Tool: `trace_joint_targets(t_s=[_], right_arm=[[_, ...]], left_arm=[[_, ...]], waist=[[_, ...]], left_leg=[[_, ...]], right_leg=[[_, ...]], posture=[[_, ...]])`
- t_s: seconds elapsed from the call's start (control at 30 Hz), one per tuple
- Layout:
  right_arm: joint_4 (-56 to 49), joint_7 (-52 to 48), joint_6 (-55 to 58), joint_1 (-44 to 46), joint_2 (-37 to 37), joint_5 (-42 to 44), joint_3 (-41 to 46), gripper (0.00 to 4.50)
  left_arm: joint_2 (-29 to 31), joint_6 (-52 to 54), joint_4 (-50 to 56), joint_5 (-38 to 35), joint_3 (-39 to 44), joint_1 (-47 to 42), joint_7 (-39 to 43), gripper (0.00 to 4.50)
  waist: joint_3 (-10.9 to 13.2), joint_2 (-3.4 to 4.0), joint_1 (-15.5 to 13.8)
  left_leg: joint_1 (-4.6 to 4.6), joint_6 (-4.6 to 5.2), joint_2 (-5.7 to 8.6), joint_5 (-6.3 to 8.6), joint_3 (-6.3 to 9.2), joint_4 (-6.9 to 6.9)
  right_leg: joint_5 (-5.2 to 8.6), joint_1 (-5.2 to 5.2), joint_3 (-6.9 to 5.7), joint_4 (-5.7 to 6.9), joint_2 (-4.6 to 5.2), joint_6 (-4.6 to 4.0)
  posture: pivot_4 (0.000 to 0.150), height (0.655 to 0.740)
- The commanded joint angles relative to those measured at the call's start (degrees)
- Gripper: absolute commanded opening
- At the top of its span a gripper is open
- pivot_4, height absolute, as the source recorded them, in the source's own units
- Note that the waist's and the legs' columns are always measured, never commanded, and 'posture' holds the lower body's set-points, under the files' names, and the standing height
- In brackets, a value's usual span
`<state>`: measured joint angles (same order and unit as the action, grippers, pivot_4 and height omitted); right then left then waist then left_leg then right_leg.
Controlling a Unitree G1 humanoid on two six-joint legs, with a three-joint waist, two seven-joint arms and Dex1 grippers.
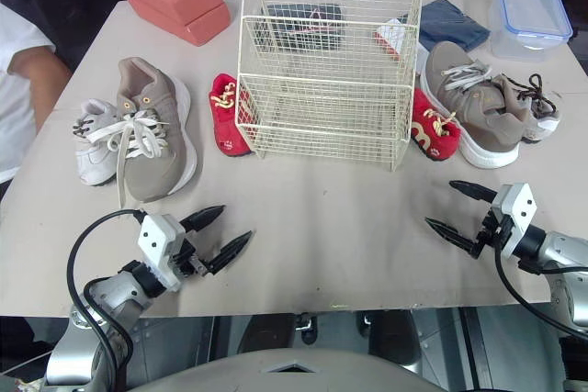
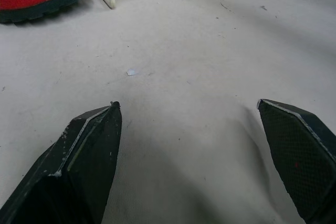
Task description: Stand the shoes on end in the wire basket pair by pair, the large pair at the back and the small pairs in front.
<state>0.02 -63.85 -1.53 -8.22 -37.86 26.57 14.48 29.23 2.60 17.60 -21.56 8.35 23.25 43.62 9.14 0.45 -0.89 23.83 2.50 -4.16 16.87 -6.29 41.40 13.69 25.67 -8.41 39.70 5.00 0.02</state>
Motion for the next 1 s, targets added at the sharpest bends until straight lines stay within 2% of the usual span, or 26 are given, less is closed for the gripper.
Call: trace_joint_targets(t_s=[0.03, 0.53, 0.7, 0.9, 1.0], right_arm=[[-1.1, 0.2, -1.0, 0.3, 0.2, 0.6, 0.9, 4.5], [-3.9, 0.0, -0.9, 1.5, -0.9, 0.9, 0.7, 4.5], [-15.8, 1.8, 8.6, 5.6, -3.1, 8.3, 0.7, 4.5], [-21.2, 1.9, 15.1, 13.6, -6.8, 9.5, -2.5, 4.5], [-22.2, 1.4, 17.0, 18.5, -8.5, 7.4, -6.1, 4.5]], left_arm=[[0.4, 0.5, 0.8, -0.9, -0.6, 0.7, 1.4, 4.47], [0.6, -0.6, 0.0, -2.7, 0.3, -1.5, 5.3, 4.47], [2.5, 2.8, 2.7, -9.1, 2.8, -5.6, 8.3, 4.47], [9.4, 9.7, 7.3, -18.3, 6.2, -11.5, 13.2, 4.47], [12.9, 12.0, 7.9, -21.3, 8.1, -14.3, 15.5, 4.47]], waist=[[0.0, 0.0, 0.0], [0.2, -0.26, 0.0], [0.3, -0.34, 0.1], [0.4, -0.61, -0.1], [0.5, -0.68, 0.0]], left_leg=[[0.0, 0.0, 0.0, 0.0, 0.0, 0.0], [0.02, 0.0, 0.0, 0.0, 0.01, 0.0], [0.02, 0.0, -0.02, 0.0, 0.02, 0.0], [0.07, -0.01, -0.02, 0.0, 0.06, -0.04], [0.11, -0.02, -0.01, -0.01, 0.07, -0.04]], right_leg=[[0.0, 0.0, 0.0, 0.0, 0.0, 0.0], [0.0, 0.0, -0.01, -0.02, 0.0, 0.0], [-0.01, 0.02, -0.01, 0.01, 0.0, 0.0], [-0.01, 0.02, -0.04, -0.07, -0.04, 0.0], [-0.02, 0.02, -0.05, -0.08, -0.03, 0.0]], posture=[[0.15, 0.686], [0.15, 0.686], [0.15, 0.686], [0.15, 0.686], [0.15, 0.686]])
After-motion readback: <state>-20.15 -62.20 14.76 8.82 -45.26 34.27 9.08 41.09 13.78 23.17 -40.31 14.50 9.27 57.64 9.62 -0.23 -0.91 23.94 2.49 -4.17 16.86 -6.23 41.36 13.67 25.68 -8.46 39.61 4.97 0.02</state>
